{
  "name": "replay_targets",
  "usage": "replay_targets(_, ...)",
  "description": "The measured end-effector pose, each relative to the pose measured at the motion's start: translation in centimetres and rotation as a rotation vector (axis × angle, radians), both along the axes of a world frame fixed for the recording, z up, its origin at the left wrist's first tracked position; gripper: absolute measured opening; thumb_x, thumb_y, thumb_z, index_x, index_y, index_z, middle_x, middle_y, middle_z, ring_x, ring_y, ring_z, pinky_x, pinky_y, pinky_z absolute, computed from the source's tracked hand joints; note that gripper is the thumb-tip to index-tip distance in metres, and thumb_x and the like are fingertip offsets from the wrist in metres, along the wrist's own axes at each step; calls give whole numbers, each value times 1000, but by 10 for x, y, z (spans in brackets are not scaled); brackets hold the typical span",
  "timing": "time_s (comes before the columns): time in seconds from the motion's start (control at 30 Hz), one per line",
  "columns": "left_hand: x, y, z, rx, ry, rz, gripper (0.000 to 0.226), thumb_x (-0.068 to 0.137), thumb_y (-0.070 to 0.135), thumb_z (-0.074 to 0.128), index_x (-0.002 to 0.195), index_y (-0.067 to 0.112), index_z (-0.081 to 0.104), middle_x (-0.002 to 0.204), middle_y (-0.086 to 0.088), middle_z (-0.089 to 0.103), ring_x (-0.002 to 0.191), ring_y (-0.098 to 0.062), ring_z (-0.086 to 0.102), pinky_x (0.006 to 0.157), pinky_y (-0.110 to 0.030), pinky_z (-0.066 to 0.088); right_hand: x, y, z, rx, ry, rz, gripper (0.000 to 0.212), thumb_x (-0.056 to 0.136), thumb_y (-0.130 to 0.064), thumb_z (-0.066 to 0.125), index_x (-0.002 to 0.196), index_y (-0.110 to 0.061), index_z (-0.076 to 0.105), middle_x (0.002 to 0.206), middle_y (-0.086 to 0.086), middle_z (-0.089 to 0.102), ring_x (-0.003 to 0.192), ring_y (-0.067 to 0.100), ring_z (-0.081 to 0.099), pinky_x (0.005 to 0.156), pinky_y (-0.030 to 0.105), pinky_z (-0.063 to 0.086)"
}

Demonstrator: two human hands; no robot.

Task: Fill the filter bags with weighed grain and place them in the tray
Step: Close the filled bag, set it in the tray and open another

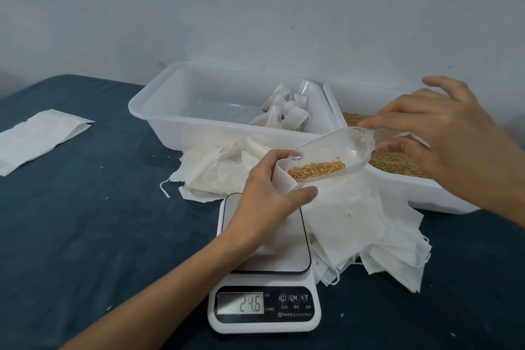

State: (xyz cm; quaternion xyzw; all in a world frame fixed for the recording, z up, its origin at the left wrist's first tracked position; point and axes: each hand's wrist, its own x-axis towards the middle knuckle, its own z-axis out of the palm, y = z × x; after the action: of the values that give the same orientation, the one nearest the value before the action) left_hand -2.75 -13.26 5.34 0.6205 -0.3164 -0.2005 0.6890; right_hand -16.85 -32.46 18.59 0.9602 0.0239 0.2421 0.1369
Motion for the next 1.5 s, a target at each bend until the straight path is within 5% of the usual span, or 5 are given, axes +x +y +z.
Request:
replay_targets(0.87,-1,2,3,-1,10,5,48,73,15,81,116,31,67,110,10,77,101,-10,74,83,-20,55,0,1,-3,79,18,-60,29,90,-24,61,116,-22,74,104,-5,70,96,23,65,116,51,26)
replay_targets(1.0,-1,3,4,18,1,-3,42,85,0,75,115,29,67,100,10,78,92,-3,73,74,-13,50,0,-5,-13,395,72,-53,24,90,-12,75,109,-26,72,102,-15,70,97,6,62,106,29,37)
replay_targets(1.13,-1,2,3,84,-39,32,23,94,13,71,111,28,68,98,9,77,87,-9,70,73,-21,52,-3,-21,-29,793,95,-89,24,88,-9,75,108,-24,72,104,-20,72,102,-9,63,83,3,41)
replay_targets(1.4,-1,-5,-6,107,-139,43,24,110,21,47,105,15,69,95,20,74,86,-6,68,79,-14,47,-5,-113,-57,861,-96,-592,32,90,-17,75,120,-10,65,113,4,70,97,15,62,83,22,44)
replay_targets(1.5,-3,-5,-6,66,-129,34,32,112,22,41,98,13,68,92,12,74,87,-8,69,82,-18,49,-3,-134,-70,835,-14,-753,19,88,-20,78,103,-15,66,112,8,70,93,17,57,84,31,41)
